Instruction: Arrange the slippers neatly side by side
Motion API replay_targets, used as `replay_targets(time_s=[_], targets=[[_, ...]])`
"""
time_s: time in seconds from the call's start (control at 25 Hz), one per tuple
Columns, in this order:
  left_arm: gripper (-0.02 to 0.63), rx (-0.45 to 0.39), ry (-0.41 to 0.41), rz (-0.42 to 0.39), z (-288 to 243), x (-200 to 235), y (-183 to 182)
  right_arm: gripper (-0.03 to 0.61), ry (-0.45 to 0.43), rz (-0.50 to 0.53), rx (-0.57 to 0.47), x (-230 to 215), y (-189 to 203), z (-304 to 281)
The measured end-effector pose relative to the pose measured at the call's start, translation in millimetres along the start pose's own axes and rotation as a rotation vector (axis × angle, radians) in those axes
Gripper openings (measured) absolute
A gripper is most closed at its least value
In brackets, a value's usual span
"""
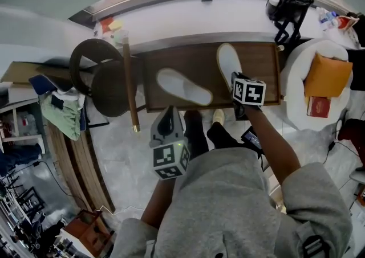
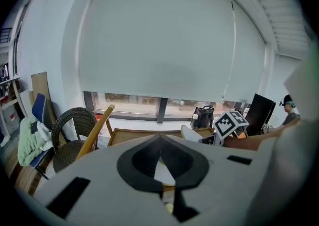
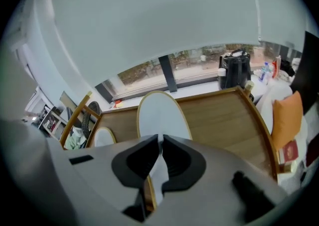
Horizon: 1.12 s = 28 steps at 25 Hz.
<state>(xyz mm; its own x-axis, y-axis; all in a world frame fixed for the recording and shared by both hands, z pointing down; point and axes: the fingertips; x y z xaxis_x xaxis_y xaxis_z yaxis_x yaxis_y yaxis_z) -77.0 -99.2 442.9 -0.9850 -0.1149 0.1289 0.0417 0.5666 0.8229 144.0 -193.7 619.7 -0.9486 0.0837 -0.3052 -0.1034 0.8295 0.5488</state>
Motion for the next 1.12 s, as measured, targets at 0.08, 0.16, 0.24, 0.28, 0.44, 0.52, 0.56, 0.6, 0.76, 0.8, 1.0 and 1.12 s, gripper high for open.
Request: replay_targets(time_s=[0.08,0.16,0.24,0.28,0.44,0.52,0.56,0.6,0.76,0.8,1.0,1.12], targets=[[0.015,0.0,0.003,-0.005,1.0,-2.5,0.0,0.04,0.025,-0.062,0.007,-6.3,3.9,3.5],[0.015,-0.002,0.004,-0.009,1.1,-4.6,0.3,0.04,0.034,-0.106,0.02,-10.8,10.1,4.1],[0.015,-0.002,0.003,-0.012,1.8,-5.6,1.0,0.04,0.041,-0.139,0.031,-14.9,17.1,3.0],[0.015,-0.001,0.001,-0.013,2.6,-4.9,1.4,0.04,0.046,-0.144,0.035,-16.4,20.2,1.4],[0.015,0.006,-0.021,-0.022,5.9,2.0,1.6,0.04,0.067,-0.098,0.056,-19.7,26.8,-13.4],[0.015,0.01,-0.028,-0.02,6.1,2.6,3.0,0.04,0.077,-0.081,0.064,-25.1,27.7,-19.1],[0.015,0.012,-0.031,-0.019,6.2,3.8,3.7,0.04,0.082,-0.072,0.067,-26.4,28.1,-21.9],[0.015,0.015,-0.035,-0.018,6.2,6.1,4.1,0.04,0.084,-0.068,0.072,-26.0,28.5,-25.1],[0.015,0.022,-0.05,-0.016,4.9,16.1,3.2,0.04,0.073,-0.082,0.087,-15.7,27.3,-36.8],[0.015,0.023,-0.053,-0.014,4.2,17.6,2.7,0.04,0.069,-0.081,0.088,-12.7,26.5,-39.0],[0.015,0.025,-0.06,-0.006,-0.9,25.5,-2.1,0.04,0.058,-0.069,0.103,-0.9,22.7,-49.3],[0.015,0.028,-0.062,-0.002,-3.6,29.9,-4.0,0.04,0.062,-0.054,0.115,1.7,22.1,-52.9]])
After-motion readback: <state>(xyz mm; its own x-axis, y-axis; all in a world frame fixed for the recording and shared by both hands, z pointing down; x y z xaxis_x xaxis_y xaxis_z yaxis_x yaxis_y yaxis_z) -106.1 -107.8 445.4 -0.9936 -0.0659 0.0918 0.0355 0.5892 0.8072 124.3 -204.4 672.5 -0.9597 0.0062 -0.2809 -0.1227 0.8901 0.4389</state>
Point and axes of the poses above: the fingertips, and each gripper's own axes: z backward along the fingers, x to its left, y out of its underside, and after that the axes turned 4 degrees about -x, right-handed
